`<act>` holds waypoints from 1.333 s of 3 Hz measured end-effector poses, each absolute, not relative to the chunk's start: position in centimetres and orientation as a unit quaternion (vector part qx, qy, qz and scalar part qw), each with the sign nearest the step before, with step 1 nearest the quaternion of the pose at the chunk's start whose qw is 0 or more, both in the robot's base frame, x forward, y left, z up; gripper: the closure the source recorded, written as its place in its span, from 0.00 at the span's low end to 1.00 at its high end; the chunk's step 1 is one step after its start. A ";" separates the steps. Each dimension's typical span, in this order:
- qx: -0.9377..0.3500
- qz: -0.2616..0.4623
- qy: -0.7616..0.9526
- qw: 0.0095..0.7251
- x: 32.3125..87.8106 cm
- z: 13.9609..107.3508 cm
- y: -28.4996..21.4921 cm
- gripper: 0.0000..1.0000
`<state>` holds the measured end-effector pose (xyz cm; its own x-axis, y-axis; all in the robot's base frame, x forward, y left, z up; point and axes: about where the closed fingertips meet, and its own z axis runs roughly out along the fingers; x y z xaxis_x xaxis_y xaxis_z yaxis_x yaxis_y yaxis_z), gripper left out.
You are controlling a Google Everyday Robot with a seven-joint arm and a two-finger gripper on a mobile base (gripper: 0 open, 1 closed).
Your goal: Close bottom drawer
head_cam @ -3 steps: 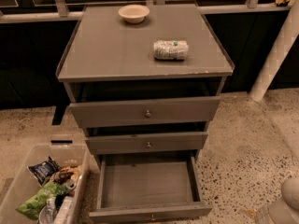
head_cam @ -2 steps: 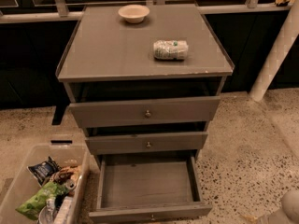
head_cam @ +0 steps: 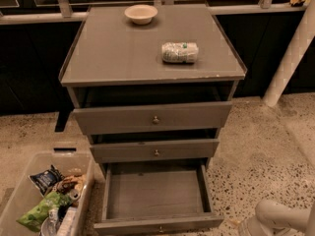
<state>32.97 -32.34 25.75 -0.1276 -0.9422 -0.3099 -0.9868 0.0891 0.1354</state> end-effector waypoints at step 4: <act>-0.693 0.184 0.695 0.046 34.0 22.1 -29.3 0.00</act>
Offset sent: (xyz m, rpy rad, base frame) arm 0.0052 0.0059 -0.0107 -0.0001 0.0165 0.0315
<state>34.04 -29.27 22.15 -0.0346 -0.9475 -0.3180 -0.9810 -0.0286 0.1920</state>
